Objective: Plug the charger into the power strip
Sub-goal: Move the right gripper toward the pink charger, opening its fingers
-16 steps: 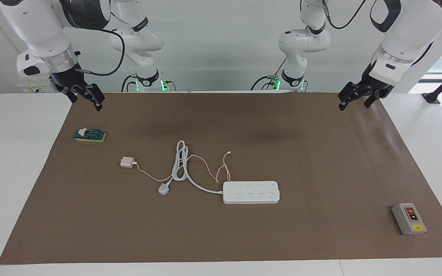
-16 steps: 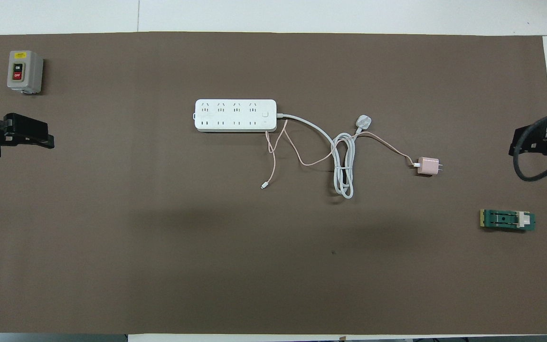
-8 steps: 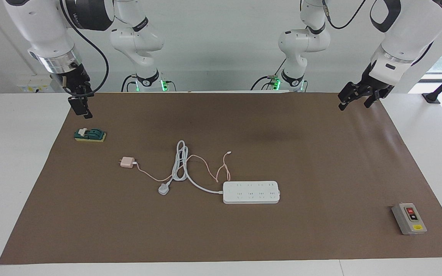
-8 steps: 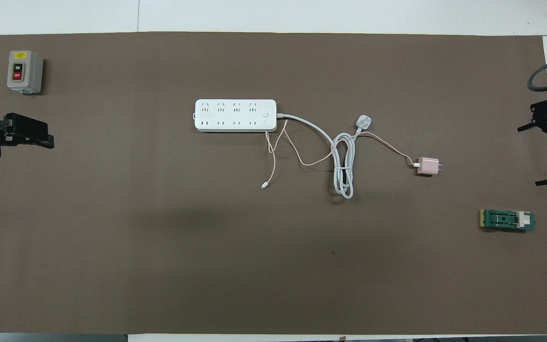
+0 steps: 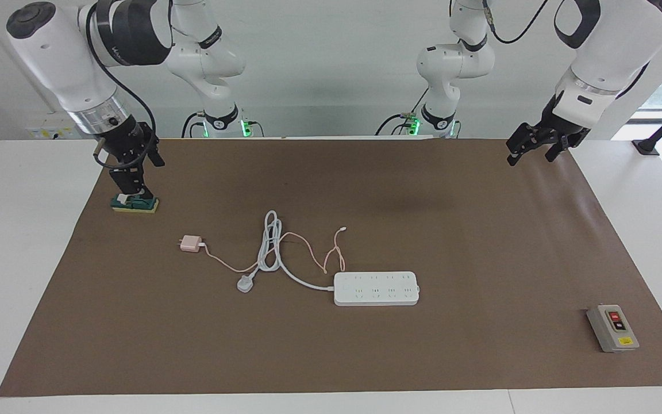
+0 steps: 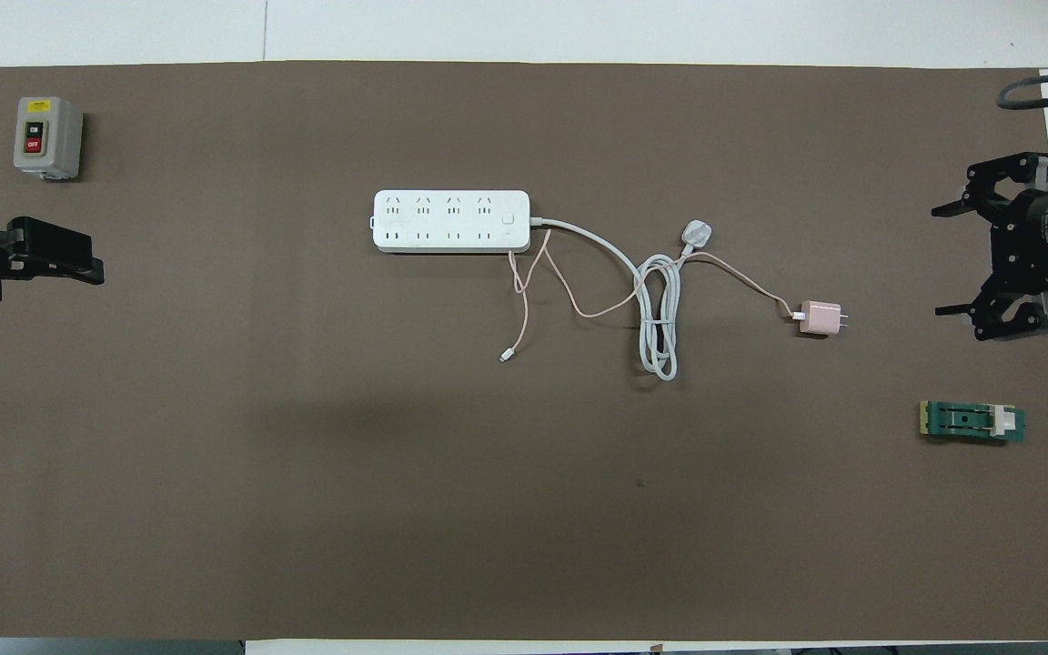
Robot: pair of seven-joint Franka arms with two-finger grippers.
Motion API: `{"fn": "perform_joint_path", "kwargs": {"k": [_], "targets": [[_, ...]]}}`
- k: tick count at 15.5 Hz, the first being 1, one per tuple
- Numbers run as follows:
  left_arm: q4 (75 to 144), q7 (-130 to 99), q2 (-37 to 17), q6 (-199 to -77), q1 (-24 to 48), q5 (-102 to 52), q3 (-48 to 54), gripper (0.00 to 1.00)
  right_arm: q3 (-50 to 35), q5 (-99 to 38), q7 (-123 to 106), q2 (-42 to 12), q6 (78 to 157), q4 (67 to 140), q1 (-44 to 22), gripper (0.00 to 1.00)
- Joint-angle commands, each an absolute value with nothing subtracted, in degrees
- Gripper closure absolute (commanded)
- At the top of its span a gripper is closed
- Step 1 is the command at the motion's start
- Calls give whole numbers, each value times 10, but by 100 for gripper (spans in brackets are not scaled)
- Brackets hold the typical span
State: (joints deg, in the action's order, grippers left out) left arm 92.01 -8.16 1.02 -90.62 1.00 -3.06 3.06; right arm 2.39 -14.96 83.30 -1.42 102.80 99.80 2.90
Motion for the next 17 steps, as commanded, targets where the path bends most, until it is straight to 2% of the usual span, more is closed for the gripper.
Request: {"fn": "perform_joint_path", "kwargs": {"k": [1,6,10,17], "targets": [[933,-79,22,-911,4,-38,33,0,21,-198,765,-42,1027,980,55,0],[933,-79,22,-911,4,-38,33,0,21,-262,654,-75,1020,985,92,0],[933,-79,22,-911,4,-38,33,0,21,-272,653,-96,1014,992,92,0],[933,-79,22,-911,4,-38,33,0,22,-305,652,-106,1090,1061,102,0]]}}
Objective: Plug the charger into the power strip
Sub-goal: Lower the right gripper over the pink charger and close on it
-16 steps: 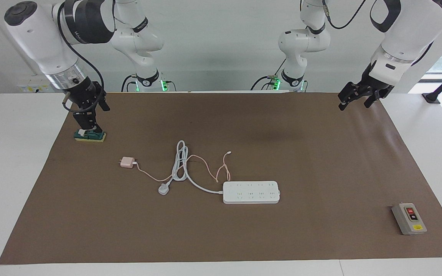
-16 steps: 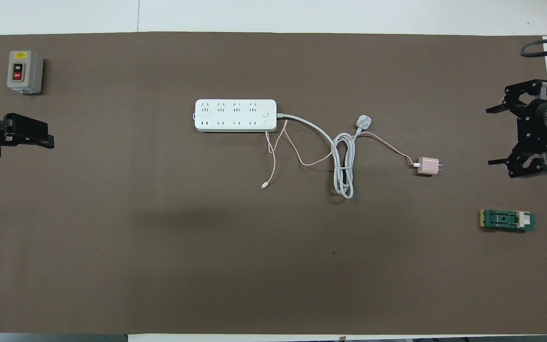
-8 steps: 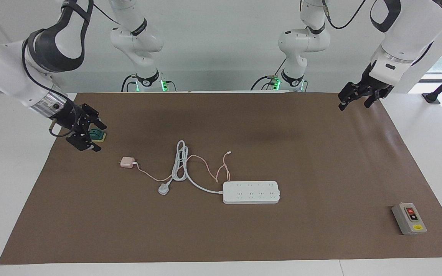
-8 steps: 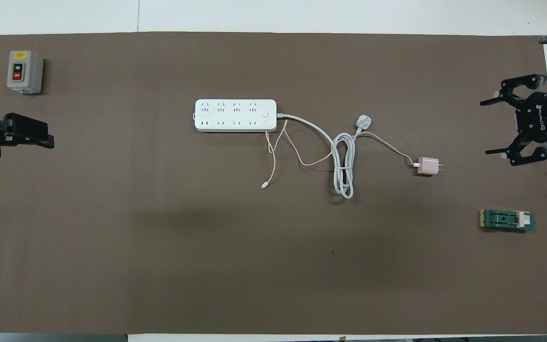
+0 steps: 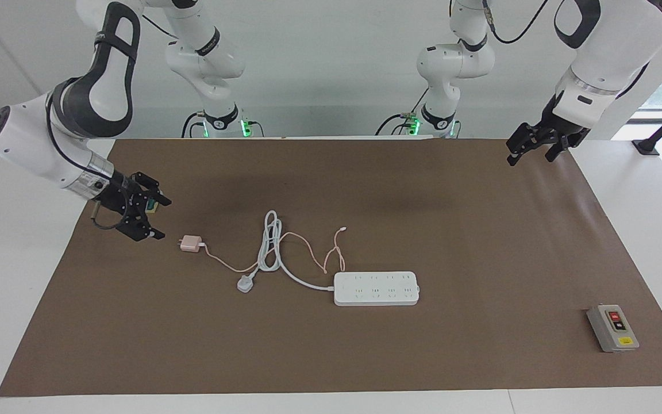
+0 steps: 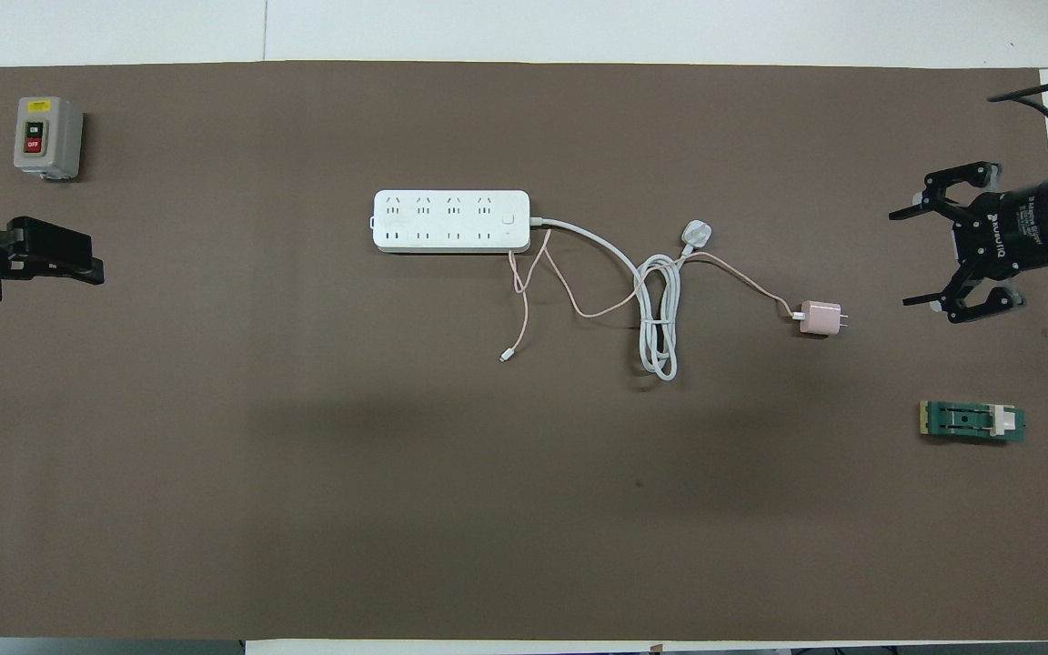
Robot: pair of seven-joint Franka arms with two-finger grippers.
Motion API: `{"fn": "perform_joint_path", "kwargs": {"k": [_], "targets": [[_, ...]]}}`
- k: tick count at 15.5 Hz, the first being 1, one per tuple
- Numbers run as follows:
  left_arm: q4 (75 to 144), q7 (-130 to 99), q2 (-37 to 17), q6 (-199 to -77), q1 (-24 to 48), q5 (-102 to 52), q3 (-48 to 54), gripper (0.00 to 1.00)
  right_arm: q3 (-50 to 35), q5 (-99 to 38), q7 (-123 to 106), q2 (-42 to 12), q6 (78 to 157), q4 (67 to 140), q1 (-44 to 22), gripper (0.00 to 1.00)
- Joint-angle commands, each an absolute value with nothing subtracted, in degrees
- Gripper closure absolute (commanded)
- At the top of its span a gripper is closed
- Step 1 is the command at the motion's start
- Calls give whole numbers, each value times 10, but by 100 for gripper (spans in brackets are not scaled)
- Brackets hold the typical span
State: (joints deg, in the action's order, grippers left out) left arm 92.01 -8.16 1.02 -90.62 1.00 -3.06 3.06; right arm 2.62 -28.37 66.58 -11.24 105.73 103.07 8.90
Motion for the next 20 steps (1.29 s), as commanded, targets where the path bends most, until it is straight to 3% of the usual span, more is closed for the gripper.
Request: {"fn": "perform_joint_path", "kwargs": {"k": [1,9,20], "targets": [[933,-79,22,-911,4,-38,33,0,21,-313,650,-118,1092,1062,109,0],[933,-79,22,-911,4,-38,33,0,24,-378,619,-188,1104,1057,123,0],[933,-79,22,-911,4,-38,33,0,24,-378,621,-189,1137,1124,113,0]]}}
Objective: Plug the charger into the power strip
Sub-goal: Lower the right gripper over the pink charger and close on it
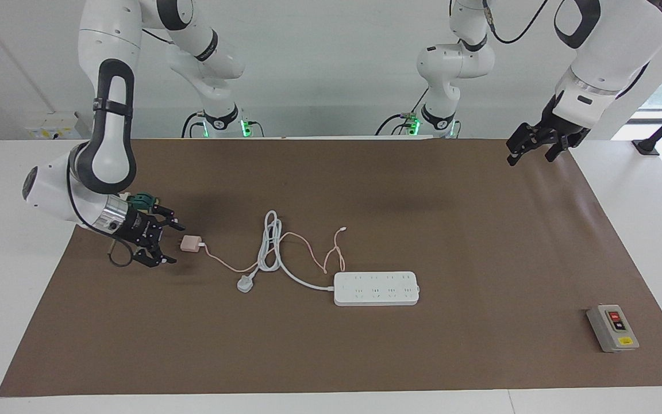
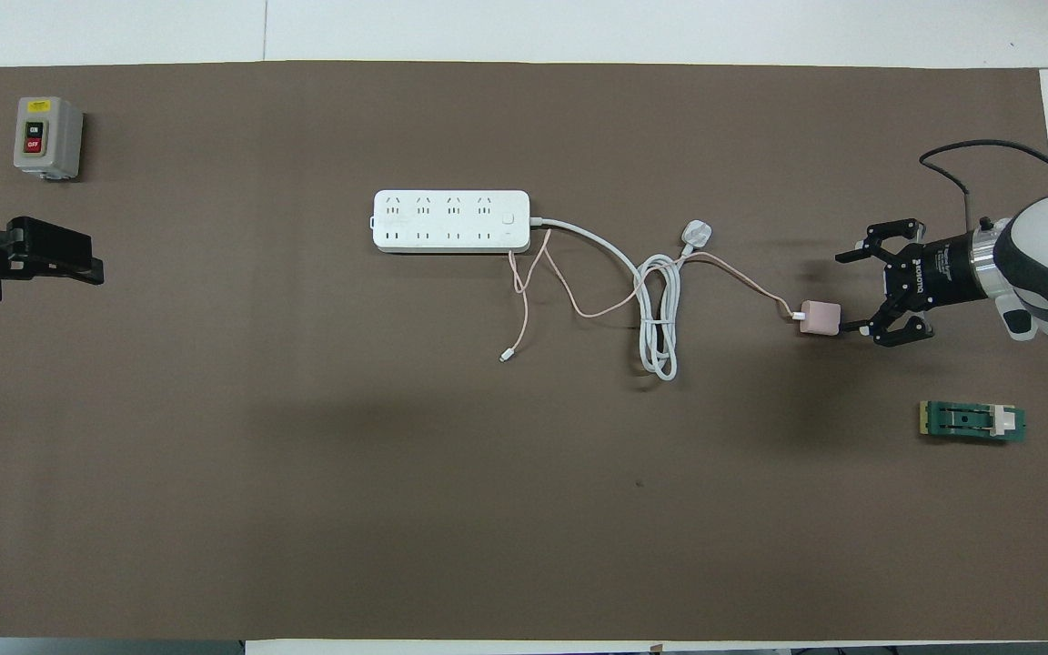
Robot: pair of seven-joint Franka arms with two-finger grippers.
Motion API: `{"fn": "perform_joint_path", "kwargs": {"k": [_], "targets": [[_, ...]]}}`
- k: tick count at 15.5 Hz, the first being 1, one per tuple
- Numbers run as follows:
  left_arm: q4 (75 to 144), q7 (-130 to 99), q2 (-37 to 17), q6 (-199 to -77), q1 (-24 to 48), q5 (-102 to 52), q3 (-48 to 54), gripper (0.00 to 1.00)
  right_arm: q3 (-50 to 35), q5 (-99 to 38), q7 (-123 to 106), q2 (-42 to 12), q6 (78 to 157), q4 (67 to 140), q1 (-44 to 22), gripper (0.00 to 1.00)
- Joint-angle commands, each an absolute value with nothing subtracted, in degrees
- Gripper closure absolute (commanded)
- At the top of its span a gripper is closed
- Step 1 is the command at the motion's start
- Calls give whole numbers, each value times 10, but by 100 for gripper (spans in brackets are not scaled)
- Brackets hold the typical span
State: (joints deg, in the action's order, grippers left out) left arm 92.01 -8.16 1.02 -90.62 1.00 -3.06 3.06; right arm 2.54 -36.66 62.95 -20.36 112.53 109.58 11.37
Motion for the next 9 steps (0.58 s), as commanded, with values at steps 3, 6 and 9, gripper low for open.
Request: {"fn": "perform_joint_path", "kwargs": {"k": [3,6,9], "targets": [[933,-79,22,-911,4,-38,33,0,24,-378,605,-179,1138,1148,113,0],[933,-79,22,-911,4,-38,33,0,24,-378,603,-178,1157,1160,113,0],[933,-79,22,-911,4,-38,33,0,24,-378,603,-178,1182,1169,113,0]]}}
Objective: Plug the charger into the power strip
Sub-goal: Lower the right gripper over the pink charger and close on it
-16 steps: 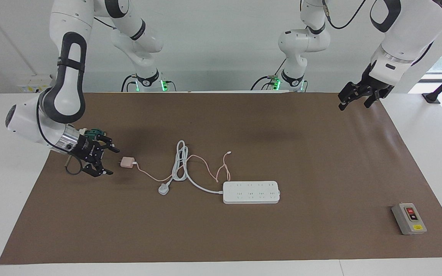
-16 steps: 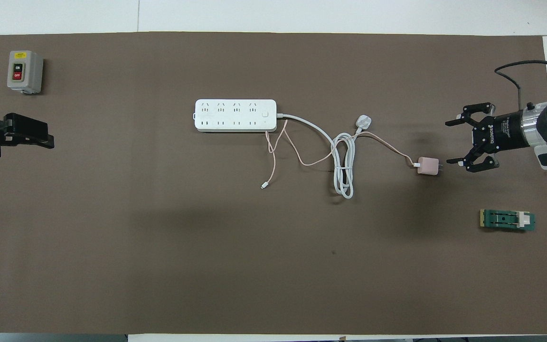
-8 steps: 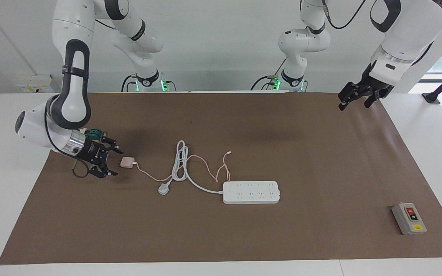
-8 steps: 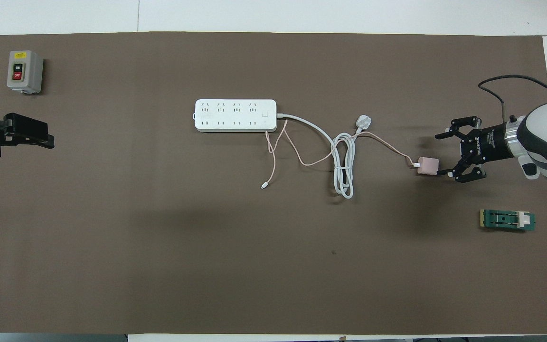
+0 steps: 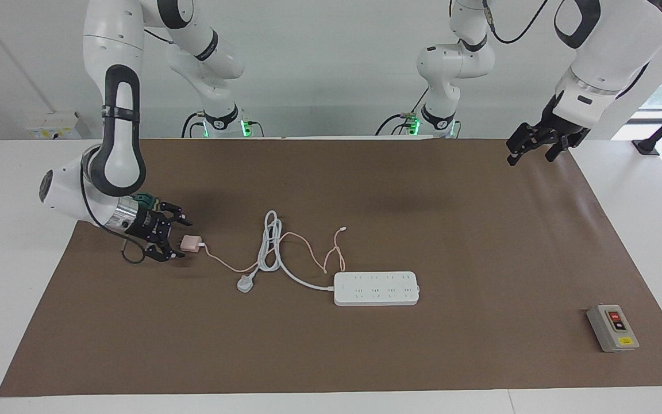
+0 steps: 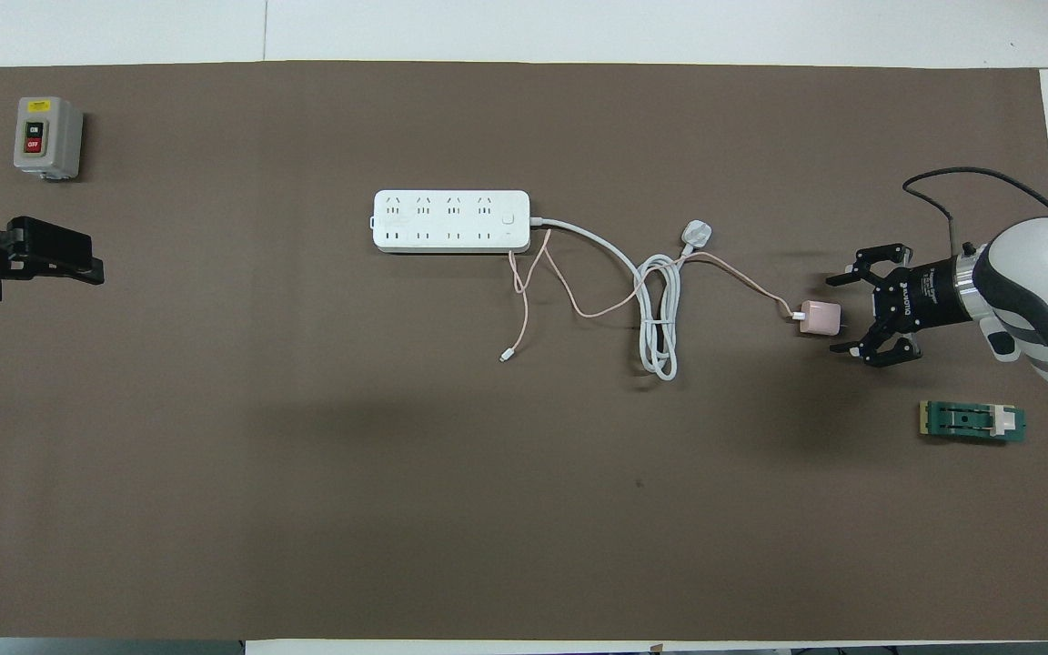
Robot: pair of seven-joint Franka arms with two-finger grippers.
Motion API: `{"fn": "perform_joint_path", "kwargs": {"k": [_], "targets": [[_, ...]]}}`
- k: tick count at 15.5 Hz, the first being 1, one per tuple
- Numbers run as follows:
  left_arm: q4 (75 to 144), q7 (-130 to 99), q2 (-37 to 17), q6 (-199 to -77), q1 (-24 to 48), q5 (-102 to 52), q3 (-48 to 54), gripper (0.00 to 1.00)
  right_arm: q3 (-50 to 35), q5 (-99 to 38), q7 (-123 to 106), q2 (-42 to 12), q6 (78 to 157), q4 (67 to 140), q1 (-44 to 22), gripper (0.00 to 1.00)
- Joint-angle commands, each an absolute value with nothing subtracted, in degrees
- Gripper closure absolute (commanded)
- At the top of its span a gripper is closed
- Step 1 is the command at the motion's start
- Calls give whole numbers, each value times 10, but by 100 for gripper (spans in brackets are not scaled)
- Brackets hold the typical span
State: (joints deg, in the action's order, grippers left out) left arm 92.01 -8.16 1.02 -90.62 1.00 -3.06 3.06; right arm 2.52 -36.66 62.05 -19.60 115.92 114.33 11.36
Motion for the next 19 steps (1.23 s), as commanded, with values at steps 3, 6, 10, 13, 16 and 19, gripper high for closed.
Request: {"fn": "perform_joint_path", "kwargs": {"k": [3,6,10,13,16,19], "targets": [[933,-79,22,-911,4,-38,33,0,24,-379,603,-177,1202,1179,113,0],[933,-79,22,-911,4,-38,33,0,23,-379,603,-175,1208,1184,113,0],[933,-79,22,-911,4,-38,33,0,23,-379,599,-173,1208,1190,112,4],[933,-79,22,-911,4,-38,33,0,23,-379,582,-172,1209,1194,111,12],[933,-79,22,-911,4,-38,33,0,23,-379,580,-172,1210,1194,111,16],[933,-79,22,-911,4,-38,33,0,23,-379,570,-172,1210,1194,111,25]]}}
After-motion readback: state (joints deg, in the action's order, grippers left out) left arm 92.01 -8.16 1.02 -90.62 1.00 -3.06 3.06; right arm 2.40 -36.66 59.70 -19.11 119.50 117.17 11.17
